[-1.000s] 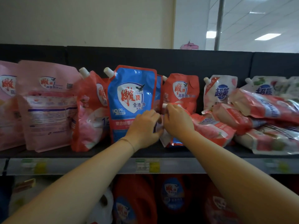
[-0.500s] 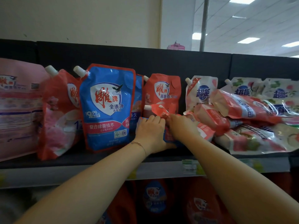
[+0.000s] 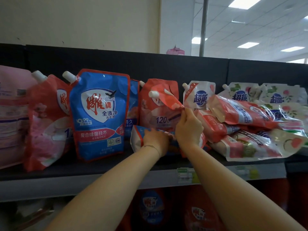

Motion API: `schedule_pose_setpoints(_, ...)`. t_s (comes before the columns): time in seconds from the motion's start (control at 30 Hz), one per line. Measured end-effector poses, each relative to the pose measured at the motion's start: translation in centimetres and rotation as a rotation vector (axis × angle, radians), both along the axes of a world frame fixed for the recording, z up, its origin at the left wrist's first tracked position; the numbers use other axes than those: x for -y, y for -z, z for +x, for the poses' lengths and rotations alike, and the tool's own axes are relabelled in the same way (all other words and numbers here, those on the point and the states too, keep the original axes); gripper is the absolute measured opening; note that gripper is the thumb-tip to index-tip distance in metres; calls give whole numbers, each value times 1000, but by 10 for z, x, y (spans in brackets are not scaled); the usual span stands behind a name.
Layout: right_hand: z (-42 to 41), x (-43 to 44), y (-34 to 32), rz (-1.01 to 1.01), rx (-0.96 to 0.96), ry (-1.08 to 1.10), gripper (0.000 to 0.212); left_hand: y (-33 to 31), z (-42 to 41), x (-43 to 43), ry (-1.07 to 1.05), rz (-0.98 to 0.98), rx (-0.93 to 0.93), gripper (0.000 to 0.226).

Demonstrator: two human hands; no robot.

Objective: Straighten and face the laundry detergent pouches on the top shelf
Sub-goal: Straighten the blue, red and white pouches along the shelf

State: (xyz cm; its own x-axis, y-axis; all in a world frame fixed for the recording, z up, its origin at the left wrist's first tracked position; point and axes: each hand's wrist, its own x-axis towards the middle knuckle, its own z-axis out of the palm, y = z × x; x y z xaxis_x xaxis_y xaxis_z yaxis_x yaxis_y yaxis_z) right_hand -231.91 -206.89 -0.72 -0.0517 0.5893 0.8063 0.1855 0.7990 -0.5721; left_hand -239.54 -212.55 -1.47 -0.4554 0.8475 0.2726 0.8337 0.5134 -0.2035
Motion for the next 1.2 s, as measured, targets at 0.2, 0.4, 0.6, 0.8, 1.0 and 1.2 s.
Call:
schedule_pose_setpoints(0.2, 7, 1, -14, 89, -140, -67, 26, -20, -38, 14, -47, 350, 290, 58)
schedule_pose_setpoints(0.4, 6, 19, -11, 121, -192, -115, 31, -13, -58, 14, -59, 639, 564, 49)
schedule_pose_setpoints(0.6, 9, 22, -15, 116, -287, -140, 28, -21, -59, 16, -88, 1044, 807, 36)
schedule_pose_setpoints(0.8, 5, 19, -7, -8, -294, -202, 22, -28, -66, 29, -62, 1483, 1022, 30)
schedule_pose_setpoints(1.0, -25, 29, 0, -210, -369, -426, 22, -2, -60, 27, 102, 1667, 1473, 34)
schedule_pose_setpoints(1.2, -46, 25, 18, -247, -152, -605, 14, -4, -66, 40, 30, 1331, 1212, 19)
